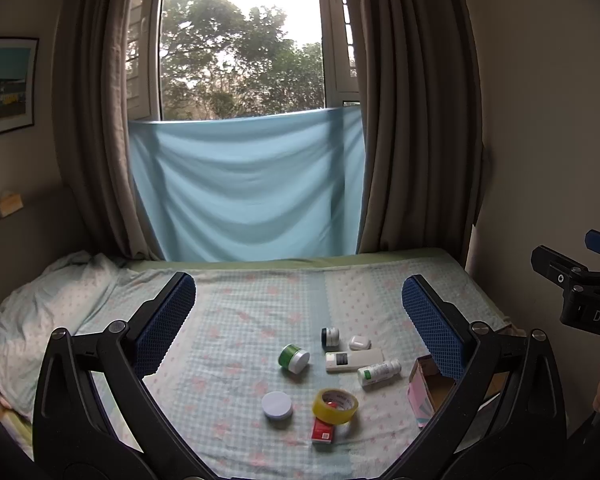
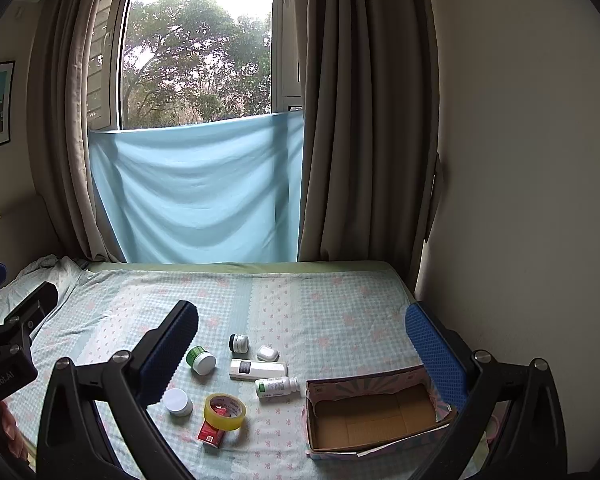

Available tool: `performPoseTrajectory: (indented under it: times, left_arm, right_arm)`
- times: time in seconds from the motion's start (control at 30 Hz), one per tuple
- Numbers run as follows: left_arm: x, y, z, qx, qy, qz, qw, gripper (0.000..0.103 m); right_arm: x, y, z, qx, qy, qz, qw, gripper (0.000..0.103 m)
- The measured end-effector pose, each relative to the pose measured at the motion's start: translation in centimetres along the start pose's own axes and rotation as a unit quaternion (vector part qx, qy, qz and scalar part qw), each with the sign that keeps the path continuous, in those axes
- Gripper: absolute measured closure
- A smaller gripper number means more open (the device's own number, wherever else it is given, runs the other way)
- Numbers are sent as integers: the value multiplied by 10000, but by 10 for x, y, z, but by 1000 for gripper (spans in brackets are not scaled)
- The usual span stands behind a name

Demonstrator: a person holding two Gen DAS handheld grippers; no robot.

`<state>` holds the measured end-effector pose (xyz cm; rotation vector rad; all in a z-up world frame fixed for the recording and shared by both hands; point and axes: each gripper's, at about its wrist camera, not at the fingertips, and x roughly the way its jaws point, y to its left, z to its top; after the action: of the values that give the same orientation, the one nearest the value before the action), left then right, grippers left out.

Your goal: Organize rigid objects

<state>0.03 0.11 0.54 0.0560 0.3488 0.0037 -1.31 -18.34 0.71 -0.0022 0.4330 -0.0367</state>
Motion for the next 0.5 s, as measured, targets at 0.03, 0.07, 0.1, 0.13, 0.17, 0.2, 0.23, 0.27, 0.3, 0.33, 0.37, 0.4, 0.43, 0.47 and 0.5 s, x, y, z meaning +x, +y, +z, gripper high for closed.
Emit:
performPoseTrajectory:
  times: [0.03, 0.07, 0.1, 0.13, 0.17, 0.2, 0.23, 0.27, 0.3, 0.33, 0.37, 0.4, 0.43, 0.47, 0.5]
  left_arm:
    - [0, 0, 0, 4, 4, -5, 10000, 0]
    - [1, 0, 0, 6, 6, -8, 10000, 0]
    - [1, 0, 1, 9, 7, -13, 10000, 0]
    - [1, 0, 1, 15, 8, -16, 10000, 0]
    - [2, 0, 1, 21, 7, -20, 10000, 0]
    - [2, 0, 1, 26, 8, -27, 10000, 0]
    - [3, 0, 1, 31, 10, -35, 10000, 0]
    - [3, 1, 1, 34, 9, -38, 10000, 0]
    - [4, 1, 2, 31, 11, -43, 10000, 0]
    - [4, 2, 2, 17, 19, -56, 10000, 0]
    - [5, 4, 2, -5, 27, -76, 10000, 0]
    - [6, 5, 2, -16, 36, -84, 10000, 0]
    - [8, 7, 3, -20, 46, -90, 9999, 0]
    - [10, 11, 4, -22, 68, -139, 9999, 0]
    - [14, 14, 5, -31, 116, -161, 9998, 0]
  right_arm:
    - [0, 0, 0, -2, 1, 0, 10000, 0]
    - [0, 0, 0, -5, 4, -1, 10000, 0]
    - [1, 1, 0, -7, 4, -2, 10000, 0]
    - [1, 1, 0, -5, 2, -2, 10000, 0]
    - [1, 0, 0, -4, 2, -2, 10000, 0]
    - [1, 1, 1, -3, 0, -3, 10000, 0]
    - [1, 1, 0, -5, -1, -4, 10000, 0]
    - [1, 0, 0, -7, -1, -5, 10000, 0]
    - [1, 1, 1, -6, -6, -13, 10000, 0]
    - [1, 2, 1, -3, -10, -18, 10000, 0]
    - [1, 2, 1, 1, -13, -15, 10000, 0]
    - [2, 3, 1, 3, -13, 3, 10000, 0]
    - [2, 3, 2, 2, -13, 44, 10000, 0]
    - [2, 4, 2, 7, -10, 86, 10000, 0]
    - [4, 4, 2, 16, 4, 133, 9999, 0]
